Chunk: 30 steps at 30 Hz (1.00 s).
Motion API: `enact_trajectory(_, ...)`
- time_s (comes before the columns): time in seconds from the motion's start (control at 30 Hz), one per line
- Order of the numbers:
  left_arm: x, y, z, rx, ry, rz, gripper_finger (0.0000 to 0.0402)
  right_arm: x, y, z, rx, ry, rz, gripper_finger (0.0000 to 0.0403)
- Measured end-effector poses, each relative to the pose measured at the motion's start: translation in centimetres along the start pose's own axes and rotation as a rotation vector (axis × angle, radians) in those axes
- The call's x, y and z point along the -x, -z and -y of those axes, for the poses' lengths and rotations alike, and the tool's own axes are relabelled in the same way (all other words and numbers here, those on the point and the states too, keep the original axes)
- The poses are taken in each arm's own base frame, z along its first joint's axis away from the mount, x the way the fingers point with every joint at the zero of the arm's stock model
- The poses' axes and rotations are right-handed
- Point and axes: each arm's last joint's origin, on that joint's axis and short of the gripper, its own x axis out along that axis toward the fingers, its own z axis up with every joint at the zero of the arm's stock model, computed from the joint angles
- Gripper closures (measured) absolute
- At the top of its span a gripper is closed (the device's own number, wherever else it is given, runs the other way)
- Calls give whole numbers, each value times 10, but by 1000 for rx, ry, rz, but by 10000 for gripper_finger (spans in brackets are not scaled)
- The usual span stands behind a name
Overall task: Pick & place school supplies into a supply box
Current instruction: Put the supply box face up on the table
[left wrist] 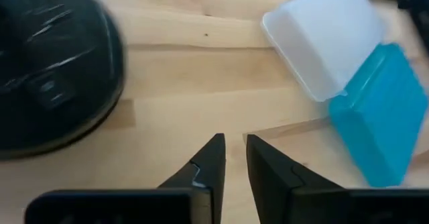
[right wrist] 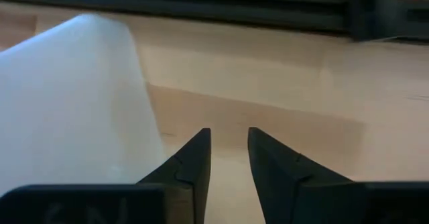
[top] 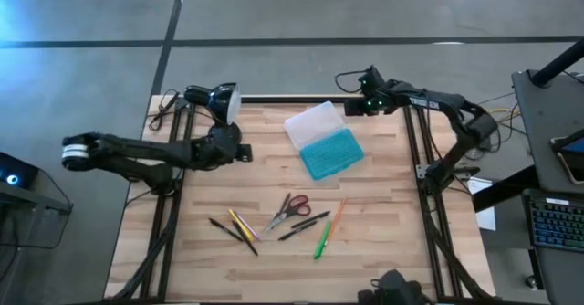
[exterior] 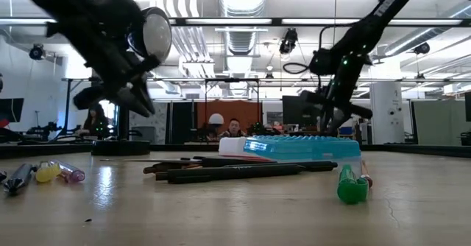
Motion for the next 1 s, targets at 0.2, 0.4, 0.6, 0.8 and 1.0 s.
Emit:
enact_trajectory(0.2, -31, 0, 34, -139, -67, -24, 359, -22, -7, -6, 20, -6, -44, 328)
enact_trajectory(0.4, -66, 4, 66, -298, -81, -33, 359, -42, -4, -2, 10, -59, -134, 330)
enact_trajectory(0.6, -100, 0, 93, -416, -107, -28, 359, -46, -2, 0, 24, -99, -170, 330)
enact_trajectory(0.8, -135, -2, 109, -449, -100, -91, 359, -46, -1, 2, 34, -123, -184, 330)
enact_trajectory(1.0, -154, 0, 120, -508, -103, -117, 359, -47, 1, 2, 72, -173, -212, 330)
